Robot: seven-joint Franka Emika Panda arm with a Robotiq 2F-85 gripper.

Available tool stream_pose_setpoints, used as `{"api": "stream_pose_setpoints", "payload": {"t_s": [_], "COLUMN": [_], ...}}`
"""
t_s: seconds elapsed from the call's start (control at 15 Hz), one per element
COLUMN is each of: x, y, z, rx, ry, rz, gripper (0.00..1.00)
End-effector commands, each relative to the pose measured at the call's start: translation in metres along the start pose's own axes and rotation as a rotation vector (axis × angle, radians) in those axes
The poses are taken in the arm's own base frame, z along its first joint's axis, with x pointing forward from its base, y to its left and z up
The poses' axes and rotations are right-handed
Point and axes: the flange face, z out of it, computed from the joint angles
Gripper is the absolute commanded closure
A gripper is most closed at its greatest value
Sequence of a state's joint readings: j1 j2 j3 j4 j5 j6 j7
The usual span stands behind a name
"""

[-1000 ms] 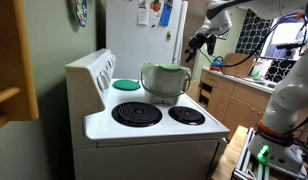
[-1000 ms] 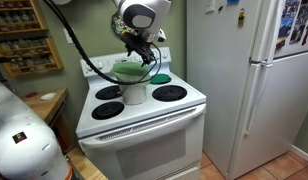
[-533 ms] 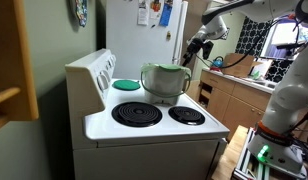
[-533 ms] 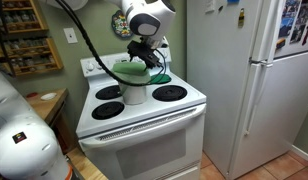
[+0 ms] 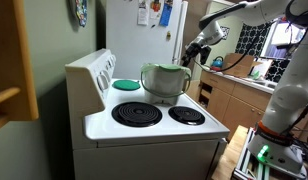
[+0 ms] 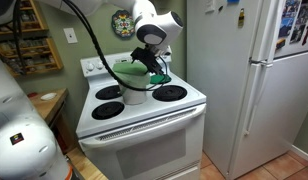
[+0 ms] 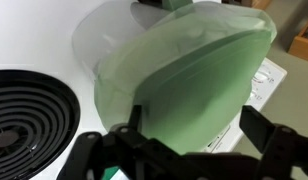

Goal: Open the lid of the bin on the stove

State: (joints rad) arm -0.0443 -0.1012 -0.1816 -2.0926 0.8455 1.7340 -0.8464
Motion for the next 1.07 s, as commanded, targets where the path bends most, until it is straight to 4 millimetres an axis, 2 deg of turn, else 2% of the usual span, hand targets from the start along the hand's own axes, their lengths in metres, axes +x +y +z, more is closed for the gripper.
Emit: {"api": "stream_pose_setpoints", "payload": {"t_s": [0.0, 0.53, 1.0], "x": [-0.001, 0.0, 0.001], "y": [0.013, 0.029, 0.029], "z": [0.004, 0.01, 0.014], "rx": [0.08, 0.11, 0.157], "ry": [0.032, 0.054, 0.059], "rz": [0.025, 0.079, 0.098], "gripper": [0.0, 0.0, 0.0]}}
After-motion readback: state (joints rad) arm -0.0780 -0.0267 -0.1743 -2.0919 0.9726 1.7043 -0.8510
